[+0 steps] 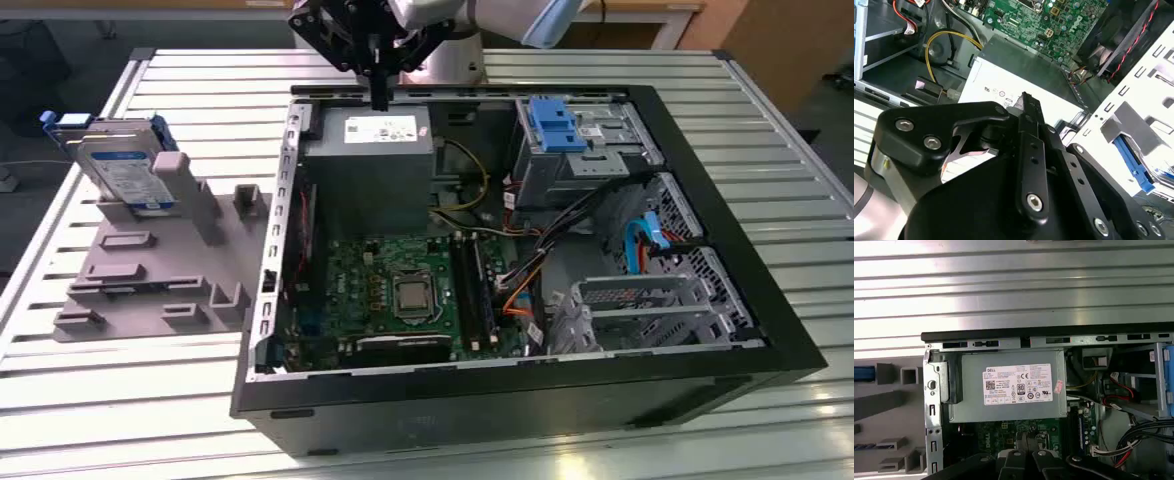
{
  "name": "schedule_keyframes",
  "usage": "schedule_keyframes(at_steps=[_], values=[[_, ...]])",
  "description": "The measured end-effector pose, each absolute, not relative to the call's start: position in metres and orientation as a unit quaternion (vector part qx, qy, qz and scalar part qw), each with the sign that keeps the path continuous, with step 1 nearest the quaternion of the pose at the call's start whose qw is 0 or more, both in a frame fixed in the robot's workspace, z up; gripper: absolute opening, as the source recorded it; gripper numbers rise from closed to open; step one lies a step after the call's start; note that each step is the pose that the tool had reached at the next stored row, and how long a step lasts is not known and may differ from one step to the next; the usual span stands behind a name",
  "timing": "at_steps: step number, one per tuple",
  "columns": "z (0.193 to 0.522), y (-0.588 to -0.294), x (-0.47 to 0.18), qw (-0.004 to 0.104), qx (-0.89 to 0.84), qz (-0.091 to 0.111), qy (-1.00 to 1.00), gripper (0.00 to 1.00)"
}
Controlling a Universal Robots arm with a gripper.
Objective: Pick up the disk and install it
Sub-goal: 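Reach for the disk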
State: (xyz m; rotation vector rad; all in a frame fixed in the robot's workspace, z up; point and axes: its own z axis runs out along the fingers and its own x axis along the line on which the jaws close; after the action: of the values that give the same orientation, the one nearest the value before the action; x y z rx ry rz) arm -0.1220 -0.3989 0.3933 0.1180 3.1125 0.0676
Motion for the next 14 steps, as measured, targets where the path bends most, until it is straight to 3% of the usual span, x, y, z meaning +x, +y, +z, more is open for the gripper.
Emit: schedule_keyframes(at_steps=[14], values=[[0.3933,-0.3989,-0.1265,0.013,0.038,0.022,0.999,0.11]])
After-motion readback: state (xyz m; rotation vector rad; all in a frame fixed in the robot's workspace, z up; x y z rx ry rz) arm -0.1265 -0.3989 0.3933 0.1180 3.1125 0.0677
